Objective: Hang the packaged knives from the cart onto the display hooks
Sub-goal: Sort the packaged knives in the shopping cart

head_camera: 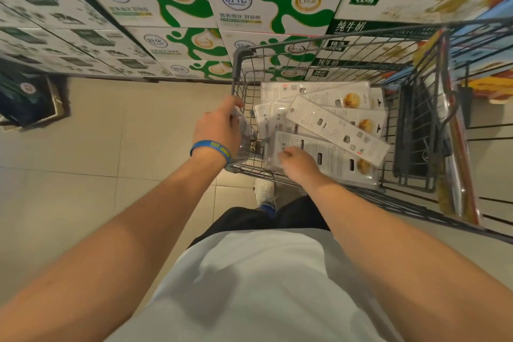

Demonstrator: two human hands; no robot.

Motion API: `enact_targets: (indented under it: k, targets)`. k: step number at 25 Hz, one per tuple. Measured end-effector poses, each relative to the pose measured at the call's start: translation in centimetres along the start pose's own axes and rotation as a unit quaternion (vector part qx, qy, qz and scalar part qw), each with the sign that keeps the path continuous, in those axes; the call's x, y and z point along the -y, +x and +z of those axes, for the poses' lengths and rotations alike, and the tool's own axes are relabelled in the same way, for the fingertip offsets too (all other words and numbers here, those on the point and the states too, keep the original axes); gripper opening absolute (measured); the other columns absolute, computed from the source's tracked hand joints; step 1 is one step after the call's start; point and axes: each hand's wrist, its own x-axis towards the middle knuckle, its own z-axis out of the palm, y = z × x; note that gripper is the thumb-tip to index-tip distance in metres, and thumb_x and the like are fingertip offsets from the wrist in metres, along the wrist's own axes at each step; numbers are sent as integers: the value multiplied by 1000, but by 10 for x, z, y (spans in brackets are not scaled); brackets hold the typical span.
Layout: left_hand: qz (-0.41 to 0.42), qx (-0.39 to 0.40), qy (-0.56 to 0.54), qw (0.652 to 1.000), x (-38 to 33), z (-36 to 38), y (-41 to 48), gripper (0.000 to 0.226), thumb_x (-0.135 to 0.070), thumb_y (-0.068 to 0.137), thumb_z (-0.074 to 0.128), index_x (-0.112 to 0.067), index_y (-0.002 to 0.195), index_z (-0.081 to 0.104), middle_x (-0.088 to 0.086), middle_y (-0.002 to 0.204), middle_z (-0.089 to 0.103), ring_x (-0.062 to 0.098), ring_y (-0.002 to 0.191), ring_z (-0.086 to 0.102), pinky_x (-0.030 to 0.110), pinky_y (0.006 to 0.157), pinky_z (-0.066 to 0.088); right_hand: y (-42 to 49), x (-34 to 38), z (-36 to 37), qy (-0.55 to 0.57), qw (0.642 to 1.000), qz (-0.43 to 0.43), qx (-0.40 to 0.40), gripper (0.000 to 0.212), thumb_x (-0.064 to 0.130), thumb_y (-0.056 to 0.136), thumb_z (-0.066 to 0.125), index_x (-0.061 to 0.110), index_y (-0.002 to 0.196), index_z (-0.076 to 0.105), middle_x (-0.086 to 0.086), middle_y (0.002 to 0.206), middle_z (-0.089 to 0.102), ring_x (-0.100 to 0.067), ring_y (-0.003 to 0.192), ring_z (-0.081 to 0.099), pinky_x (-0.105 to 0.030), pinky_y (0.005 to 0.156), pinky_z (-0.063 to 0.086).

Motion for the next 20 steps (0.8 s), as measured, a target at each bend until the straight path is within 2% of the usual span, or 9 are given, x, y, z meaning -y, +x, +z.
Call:
enact_targets:
  k: [3, 4, 6, 8, 9, 12, 14, 16, 20]
  targets:
    - [1, 6, 13, 1000, 8, 0, 0, 22, -19, 97, 48, -34, 111, 55, 10, 81, 66, 31, 67, 57, 33, 57, 44, 15, -31, -14, -78, 994, 74, 2, 37, 30, 103, 47, 6, 129, 60, -13, 127, 65, -21, 90, 59, -28, 65, 45]
    - [-8, 16, 22, 1000, 13, 0, 4, 22, -18, 97, 49, -32, 112, 56, 13, 85, 68, 34, 71, 59, 35, 60, 46, 19, -35, -15, -87, 992, 88, 11, 37, 30, 103, 48, 5, 129, 60, -14, 126, 65, -21, 88, 58, -28, 63, 42]
    - [-35, 24, 22, 999, 23, -3, 14, 22, -17, 95, 51, -27, 114, 58, 15, 93, 69, 38, 83, 63, 40, 69, 51, 27, -38, -12, -90, 990, 107, 18, 44, 34, 103, 50, 4, 135, 55, -17, 132, 62, -28, 101, 60, -30, 73, 44]
    - [-42, 19, 32, 998, 29, -7, 23, 29, -16, 95, 53, -26, 122, 56, 15, 102, 69, 39, 90, 64, 42, 75, 54, 38, -38, -3, -95, 988, 123, 15, 63, 45, 102, 53, 5, 149, 40, -19, 146, 49, -36, 127, 52, -38, 94, 47]
    - [-31, 19, 51, 998, 29, -8, 26, 36, -16, 95, 53, -26, 129, 52, 14, 110, 67, 39, 94, 63, 42, 76, 53, 45, -35, 2, -89, 987, 130, 15, 75, 51, 99, 57, 8, 155, 30, -19, 153, 40, -38, 136, 45, -42, 104, 43]
    - [-1, -2, 133, 991, 20, -2, 26, 58, -15, 92, 57, -32, 145, 39, 10, 143, 44, 38, 113, 52, 45, 85, 49, 59, -22, 20, -47, 988, 149, 9, 111, 60, 87, 71, 16, 163, 3, -20, 167, 5, -46, 147, 28, -51, 117, 36]
    - [26, -29, 196, 980, 13, 3, 24, 58, -14, 89, 60, -32, 142, 44, 8, 157, 30, 38, 131, 39, 50, 102, 40, 71, -19, 26, -44, 984, 174, -2, 122, 59, 85, 74, 16, 162, -10, -22, 168, -10, -49, 149, 23, -54, 120, 32]
    - [54, -46, 229, 971, 7, 5, 20, 52, -13, 86, 61, -28, 135, 52, 8, 160, 26, 35, 142, 28, 51, 114, 26, 80, -21, 29, -54, 979, 198, -8, 125, 56, 86, 75, 12, 161, -15, -25, 167, -15, -49, 147, 29, -52, 119, 34]
    - [121, -14, 236, 964, -10, 13, 8, 37, -21, 92, 56, -26, 129, 59, 2, 148, 47, 28, 142, 32, 54, 120, 11, 86, -19, 36, -118, 976, 181, -4, 131, 62, 82, 75, 5, 160, -14, -27, 167, -11, -49, 146, 31, -52, 118, 36]
